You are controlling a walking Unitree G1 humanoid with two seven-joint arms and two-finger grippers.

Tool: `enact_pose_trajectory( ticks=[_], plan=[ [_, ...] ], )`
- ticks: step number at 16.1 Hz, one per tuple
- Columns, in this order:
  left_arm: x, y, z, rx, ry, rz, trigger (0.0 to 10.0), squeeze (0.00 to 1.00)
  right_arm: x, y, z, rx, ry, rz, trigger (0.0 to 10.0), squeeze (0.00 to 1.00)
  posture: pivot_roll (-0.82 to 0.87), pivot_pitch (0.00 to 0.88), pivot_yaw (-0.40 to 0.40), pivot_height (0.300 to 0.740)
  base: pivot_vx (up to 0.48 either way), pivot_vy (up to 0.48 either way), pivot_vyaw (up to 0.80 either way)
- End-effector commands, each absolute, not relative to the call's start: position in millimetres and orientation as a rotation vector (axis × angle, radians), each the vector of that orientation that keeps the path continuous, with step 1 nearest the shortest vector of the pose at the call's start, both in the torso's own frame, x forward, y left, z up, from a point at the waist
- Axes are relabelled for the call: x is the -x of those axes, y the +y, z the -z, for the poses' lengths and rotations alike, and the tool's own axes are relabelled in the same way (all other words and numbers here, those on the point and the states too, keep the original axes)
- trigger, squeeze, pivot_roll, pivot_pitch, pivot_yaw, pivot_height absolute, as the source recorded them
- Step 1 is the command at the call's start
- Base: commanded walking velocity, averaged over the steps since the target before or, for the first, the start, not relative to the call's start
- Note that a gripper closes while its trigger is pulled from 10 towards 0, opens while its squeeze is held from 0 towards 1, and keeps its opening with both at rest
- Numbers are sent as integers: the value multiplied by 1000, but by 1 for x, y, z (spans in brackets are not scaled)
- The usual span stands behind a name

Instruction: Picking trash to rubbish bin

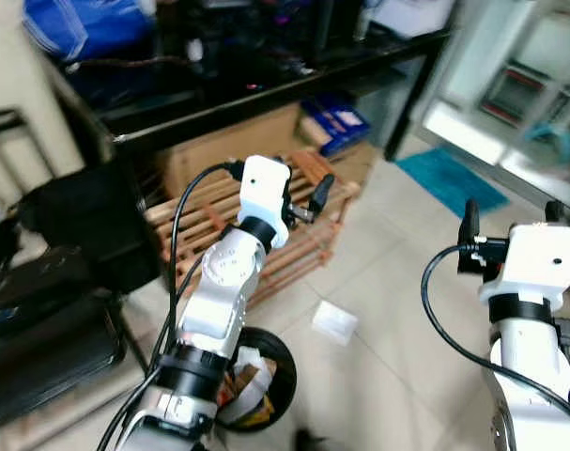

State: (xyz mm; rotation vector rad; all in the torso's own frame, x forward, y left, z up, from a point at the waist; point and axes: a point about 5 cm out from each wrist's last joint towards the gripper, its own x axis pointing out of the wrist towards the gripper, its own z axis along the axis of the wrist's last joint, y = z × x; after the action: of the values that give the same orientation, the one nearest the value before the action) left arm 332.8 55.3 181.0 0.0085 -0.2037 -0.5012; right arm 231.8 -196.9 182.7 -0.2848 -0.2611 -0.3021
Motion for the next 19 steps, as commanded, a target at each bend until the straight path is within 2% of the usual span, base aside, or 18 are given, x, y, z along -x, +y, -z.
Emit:
enact_pose_trajectory(
  ticks=[1,5,8,15,19],
  plan=[
    [-332,43,-184,-14,-205,550,10000,0,-229,-203,-188,303,-273,333,10000,0,80,49,-47,740,0,0,-744],
    [-335,49,-172,-50,-158,575,10000,0,-231,-199,-187,256,-285,338,10000,0,97,45,-16,740,0,0,-753],
    [-339,52,-172,-91,-147,607,10000,0,-230,-193,-182,220,-280,365,10000,0,105,54,41,740,0,0,-758],
    [-334,36,-172,-28,-162,615,10000,0,-230,-197,-186,249,-279,340,10000,0,82,57,-16,740,0,0,-743],
    [-337,30,-171,-8,-161,621,10000,0,-228,-195,-190,262,-296,321,10000,0,49,49,-25,740,0,-304,0]
  ],
)
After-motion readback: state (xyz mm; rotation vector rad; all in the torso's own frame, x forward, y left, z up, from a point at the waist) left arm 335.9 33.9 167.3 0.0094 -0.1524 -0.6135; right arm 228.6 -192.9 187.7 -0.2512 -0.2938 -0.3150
